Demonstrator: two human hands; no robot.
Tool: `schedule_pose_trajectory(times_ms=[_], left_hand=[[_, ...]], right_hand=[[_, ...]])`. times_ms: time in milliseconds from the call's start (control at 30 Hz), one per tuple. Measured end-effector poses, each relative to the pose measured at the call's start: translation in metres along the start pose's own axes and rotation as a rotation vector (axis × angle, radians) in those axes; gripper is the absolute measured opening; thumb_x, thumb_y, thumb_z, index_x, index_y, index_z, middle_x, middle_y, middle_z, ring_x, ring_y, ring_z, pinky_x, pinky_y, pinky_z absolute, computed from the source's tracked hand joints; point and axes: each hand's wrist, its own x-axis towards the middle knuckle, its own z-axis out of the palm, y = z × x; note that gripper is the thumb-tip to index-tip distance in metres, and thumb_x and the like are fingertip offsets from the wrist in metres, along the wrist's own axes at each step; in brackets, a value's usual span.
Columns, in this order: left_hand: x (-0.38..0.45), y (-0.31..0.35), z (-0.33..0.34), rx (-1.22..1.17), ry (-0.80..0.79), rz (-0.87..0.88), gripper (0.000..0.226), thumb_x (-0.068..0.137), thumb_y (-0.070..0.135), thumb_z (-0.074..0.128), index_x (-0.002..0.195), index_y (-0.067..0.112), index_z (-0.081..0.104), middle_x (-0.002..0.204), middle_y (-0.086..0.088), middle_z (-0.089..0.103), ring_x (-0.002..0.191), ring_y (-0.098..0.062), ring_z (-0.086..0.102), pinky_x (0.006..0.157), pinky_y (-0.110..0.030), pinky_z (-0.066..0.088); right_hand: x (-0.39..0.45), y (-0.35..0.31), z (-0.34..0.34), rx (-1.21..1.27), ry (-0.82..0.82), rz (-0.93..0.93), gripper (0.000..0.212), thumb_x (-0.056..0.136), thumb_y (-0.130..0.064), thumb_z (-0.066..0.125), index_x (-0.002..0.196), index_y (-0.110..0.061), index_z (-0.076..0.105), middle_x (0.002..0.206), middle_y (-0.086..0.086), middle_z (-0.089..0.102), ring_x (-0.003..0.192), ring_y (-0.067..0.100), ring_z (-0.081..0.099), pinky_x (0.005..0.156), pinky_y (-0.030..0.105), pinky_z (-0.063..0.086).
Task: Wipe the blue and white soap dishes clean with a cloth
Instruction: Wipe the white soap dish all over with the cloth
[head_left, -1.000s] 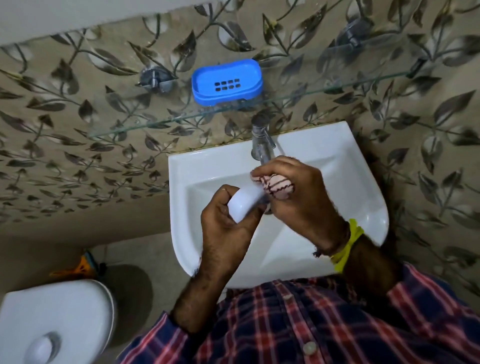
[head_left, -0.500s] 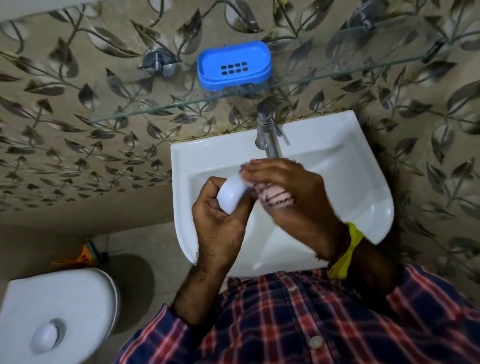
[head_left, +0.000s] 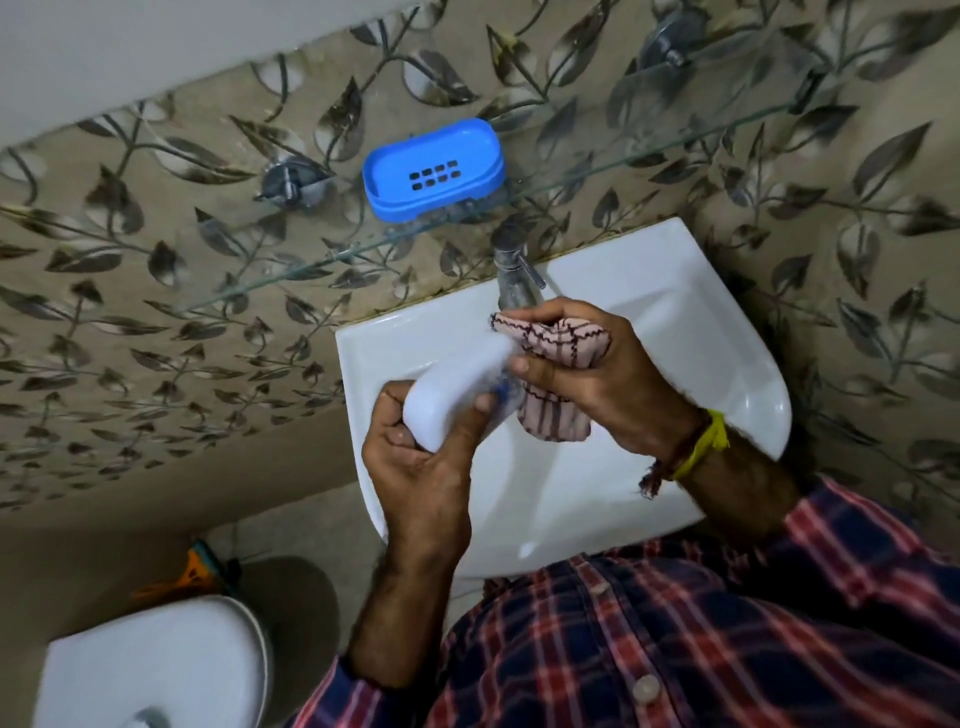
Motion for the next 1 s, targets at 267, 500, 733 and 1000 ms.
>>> schedule_pose_trajectory(times_ms=[267,500,733,1000], left_hand=[[0.020,0.016,-0.021,0.218,-0.231,-0.186,0.046,0.062,0.014,0.095,0.096,0.018,0.064,0.093,-0.007,0.080,0.082,-0.023,0.079,0.061,-0.030,0.061],[0.023,0.026,0.017,0.490,-0.297,-0.126,0.036,0.068,0.009,0.094,0.096,0.006,0.071,0.087,-0.005,0.079,0.076,-0.018,0.073,0.066,-0.030,0.059],[0.005,0.013,0.015,0.475,-0.260,-0.102,0.033,0.077,-0.001,0.086,0.089,0.019,0.063,0.084,0.003,0.074,0.077,-0.012,0.069,0.068,-0.030,0.056],[0.005,0.010,0.013,0.393,-0.227,-0.057,0.036,0.075,0.008,0.089,0.086,0.025,0.060,0.081,0.013,0.074,0.075,-0.004,0.070,0.067,-0.019,0.054]], right_hand=[[0.000,-0.010,-0.013,-0.173,-0.091,-0.044,0.037,0.075,0.009,0.080,0.110,0.006,0.068,0.111,0.012,0.073,0.104,0.014,0.070,0.096,0.027,0.054],[0.010,-0.043,-0.004,-0.585,-0.282,-0.392,0.037,0.072,0.008,0.080,0.108,0.003,0.073,0.110,0.014,0.073,0.107,0.023,0.069,0.098,0.034,0.053],[-0.012,-0.021,0.001,-0.463,-0.134,-0.245,0.049,0.073,0.018,0.069,0.116,-0.004,0.072,0.118,0.009,0.072,0.113,0.017,0.068,0.100,0.043,0.053],[-0.007,-0.019,-0.003,-0.364,-0.120,-0.177,0.047,0.072,0.022,0.071,0.115,0.002,0.070,0.117,0.013,0.072,0.112,0.022,0.069,0.100,0.046,0.053]])
